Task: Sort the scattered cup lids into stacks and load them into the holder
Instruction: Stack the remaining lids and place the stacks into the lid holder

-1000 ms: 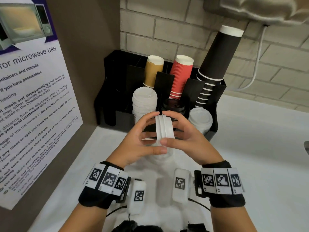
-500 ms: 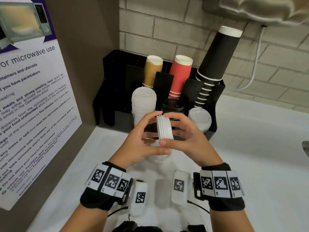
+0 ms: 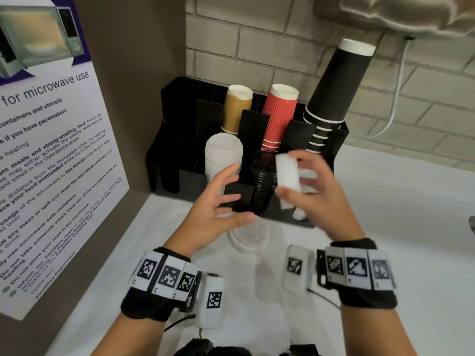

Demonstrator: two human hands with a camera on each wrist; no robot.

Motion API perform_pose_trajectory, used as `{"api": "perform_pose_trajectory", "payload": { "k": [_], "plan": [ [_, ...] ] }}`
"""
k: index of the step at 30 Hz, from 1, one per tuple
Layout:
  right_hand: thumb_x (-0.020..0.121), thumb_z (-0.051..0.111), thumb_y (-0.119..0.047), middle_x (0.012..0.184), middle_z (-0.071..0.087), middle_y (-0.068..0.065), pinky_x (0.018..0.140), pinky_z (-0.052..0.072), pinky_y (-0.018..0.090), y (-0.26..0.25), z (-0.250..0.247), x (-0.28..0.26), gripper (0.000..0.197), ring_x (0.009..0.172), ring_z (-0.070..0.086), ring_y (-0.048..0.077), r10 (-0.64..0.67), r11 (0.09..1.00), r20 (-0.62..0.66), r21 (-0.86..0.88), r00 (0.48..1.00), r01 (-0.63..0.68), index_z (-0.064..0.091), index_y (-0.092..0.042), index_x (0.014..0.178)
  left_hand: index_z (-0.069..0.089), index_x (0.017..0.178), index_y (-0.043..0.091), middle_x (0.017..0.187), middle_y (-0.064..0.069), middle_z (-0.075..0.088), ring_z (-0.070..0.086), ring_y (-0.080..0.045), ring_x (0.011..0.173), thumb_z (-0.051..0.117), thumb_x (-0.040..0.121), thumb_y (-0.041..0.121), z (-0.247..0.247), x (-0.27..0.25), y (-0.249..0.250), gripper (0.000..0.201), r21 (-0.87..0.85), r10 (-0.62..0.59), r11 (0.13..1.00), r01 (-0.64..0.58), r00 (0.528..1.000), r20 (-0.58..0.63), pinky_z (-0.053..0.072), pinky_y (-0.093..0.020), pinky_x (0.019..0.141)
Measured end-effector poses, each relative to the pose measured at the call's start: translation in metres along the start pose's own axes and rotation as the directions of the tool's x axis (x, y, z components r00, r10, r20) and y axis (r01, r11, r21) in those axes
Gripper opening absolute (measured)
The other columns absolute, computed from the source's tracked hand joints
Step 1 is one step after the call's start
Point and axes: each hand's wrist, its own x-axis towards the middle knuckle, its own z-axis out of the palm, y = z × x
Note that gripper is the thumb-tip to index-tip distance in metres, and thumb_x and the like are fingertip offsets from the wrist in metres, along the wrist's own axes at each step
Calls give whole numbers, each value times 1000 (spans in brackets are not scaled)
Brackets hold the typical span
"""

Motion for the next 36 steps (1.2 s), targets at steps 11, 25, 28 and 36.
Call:
{"api": "perform_pose_trajectory", "payload": {
  "k": [11,25,28,36],
  "plan": [
    [69,75,-27,116,44,-1,96,42,42,47,-57,58,60,109,50,24,97,810,-34,-578,995,-99,50,-38,123,58,113,34,119,9,58,61,-8,88,63,76,37,-16,7,0,37,41,37,999,-31,987,-157,48,-17,81],
    [81,66,-39,141,35,8,102,31,46,65,-45,60,75,123,40,35,177,545,49,-837,983,-56,29,-43,146,60,111,34,119,12,60,64,-14,93,63,78,38,-15,6,-1,34,63,18,998,-9,988,-153,49,-23,87],
    [81,66,-37,140,38,8,103,31,46,64,-45,63,75,125,38,33,196,545,68,-837,978,-51,30,-40,147,60,110,35,118,13,60,65,-24,97,64,80,34,-16,6,-3,30,62,17,998,-7,988,-153,49,-25,89],
    [73,72,-39,133,43,-2,97,26,43,65,-41,59,50,126,37,26,197,562,101,-827,975,-28,48,-34,116,60,110,34,118,13,60,66,-22,98,65,87,23,-18,6,-6,25,68,31,997,-20,987,-160,50,-21,87]
  ]
}}
